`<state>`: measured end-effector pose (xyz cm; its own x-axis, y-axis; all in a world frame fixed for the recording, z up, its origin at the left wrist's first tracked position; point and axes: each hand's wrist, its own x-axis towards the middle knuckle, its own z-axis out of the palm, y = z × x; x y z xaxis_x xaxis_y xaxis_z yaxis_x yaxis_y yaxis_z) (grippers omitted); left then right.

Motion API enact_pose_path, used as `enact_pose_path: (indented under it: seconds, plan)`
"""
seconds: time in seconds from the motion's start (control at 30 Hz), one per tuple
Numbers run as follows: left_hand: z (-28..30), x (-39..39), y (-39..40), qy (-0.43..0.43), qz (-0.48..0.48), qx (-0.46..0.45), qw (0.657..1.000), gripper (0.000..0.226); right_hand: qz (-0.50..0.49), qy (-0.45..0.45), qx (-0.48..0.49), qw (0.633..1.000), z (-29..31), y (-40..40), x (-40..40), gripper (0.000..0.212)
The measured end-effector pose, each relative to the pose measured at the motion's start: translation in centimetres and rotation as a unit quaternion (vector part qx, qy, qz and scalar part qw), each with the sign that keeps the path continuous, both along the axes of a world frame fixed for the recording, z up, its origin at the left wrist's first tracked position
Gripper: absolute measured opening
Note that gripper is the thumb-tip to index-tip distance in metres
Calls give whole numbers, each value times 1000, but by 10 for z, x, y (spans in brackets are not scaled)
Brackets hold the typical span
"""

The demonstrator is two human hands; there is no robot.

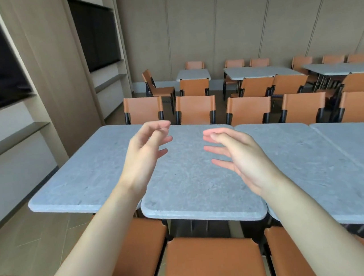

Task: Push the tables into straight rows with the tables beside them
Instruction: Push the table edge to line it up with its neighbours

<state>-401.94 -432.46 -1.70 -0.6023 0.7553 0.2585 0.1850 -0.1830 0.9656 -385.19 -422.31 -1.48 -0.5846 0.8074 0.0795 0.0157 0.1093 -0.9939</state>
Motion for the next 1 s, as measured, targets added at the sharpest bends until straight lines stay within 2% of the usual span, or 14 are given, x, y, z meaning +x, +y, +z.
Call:
enact_pose_path:
  seconds: [0.37, 0.53, 0.8, 1.0]
  plan:
    - [-21, -48, -185, -6, 18, -41, 999, 20, 35, 7, -22, 999, -13, -157, -46, 23]
    - [-26, -71, -257, -14, 63, -55, 996, 21, 62, 13, -38, 997, -22, -209, -80, 22]
    - [-40, -100, -311, -34, 99, -75, 992, 23, 106, -2, -38, 994, -35, -257, -130, 22]
    - [-53, -138, -317, -43, 108, -98, 988, 23, 116, -6, -44, 992, -49, -257, -171, 22]
